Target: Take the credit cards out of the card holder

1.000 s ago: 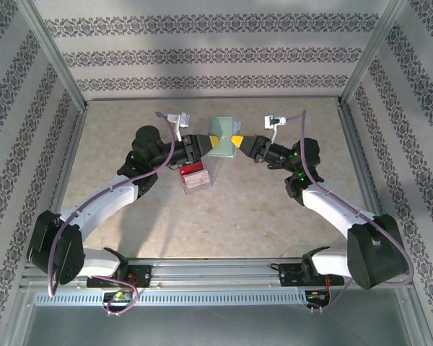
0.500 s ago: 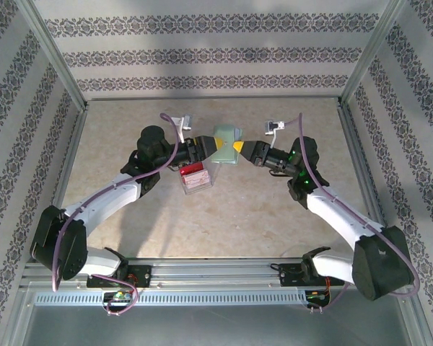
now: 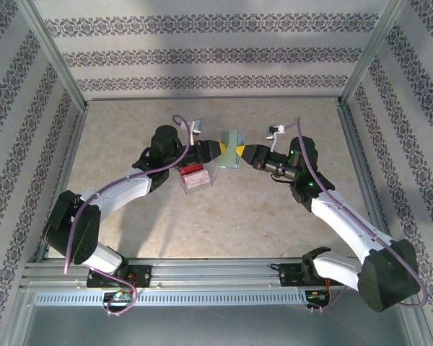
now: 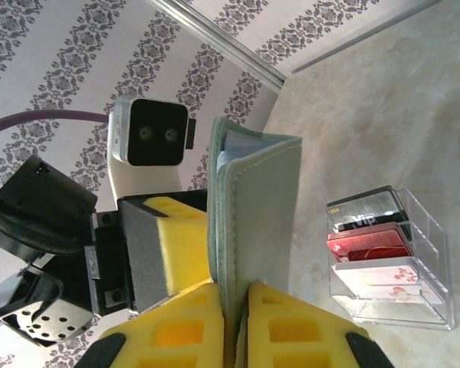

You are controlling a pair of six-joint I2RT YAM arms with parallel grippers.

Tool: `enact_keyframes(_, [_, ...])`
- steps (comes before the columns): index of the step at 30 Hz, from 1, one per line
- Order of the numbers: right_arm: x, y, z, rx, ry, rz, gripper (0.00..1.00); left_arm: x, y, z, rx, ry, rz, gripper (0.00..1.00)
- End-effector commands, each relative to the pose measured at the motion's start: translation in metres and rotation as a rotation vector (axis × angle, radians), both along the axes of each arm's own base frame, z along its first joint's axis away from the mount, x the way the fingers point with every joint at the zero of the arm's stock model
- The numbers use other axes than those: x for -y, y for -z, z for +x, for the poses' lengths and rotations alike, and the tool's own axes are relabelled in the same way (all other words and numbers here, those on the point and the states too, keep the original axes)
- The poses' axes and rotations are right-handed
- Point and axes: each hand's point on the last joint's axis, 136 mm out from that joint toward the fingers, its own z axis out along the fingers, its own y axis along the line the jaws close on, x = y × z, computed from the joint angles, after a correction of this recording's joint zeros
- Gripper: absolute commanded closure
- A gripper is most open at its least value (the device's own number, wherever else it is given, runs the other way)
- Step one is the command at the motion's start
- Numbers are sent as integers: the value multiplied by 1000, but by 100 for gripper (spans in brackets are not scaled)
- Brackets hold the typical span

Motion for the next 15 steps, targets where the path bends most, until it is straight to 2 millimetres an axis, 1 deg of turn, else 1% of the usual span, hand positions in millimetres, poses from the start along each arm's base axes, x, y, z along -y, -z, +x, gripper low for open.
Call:
enact_keyframes(1, [-15,-40,-10,120,-70,42,95,10,-2,-1,7,21,-3,66])
enact_keyframes(5, [-16,-47,-11,134,-79,60,99,11,0,0,-5,20,-20,65])
enact_keyframes(9, [-16,-51,-13,148,-82,68,99,12,1,-1,-7,21,-23,61])
enact_keyframes(10, [-15,-52,-14,148,-83,72,98,11,1,0,-7,20,-23,59])
enact_keyframes(12, [-15,-59,-18,176,-96,85,86,12,3,1,-19,17,-25,60])
enact_keyframes(15, [-15,-62,-19,184,-98,89,87,14,1,2,-23,24,-44,63])
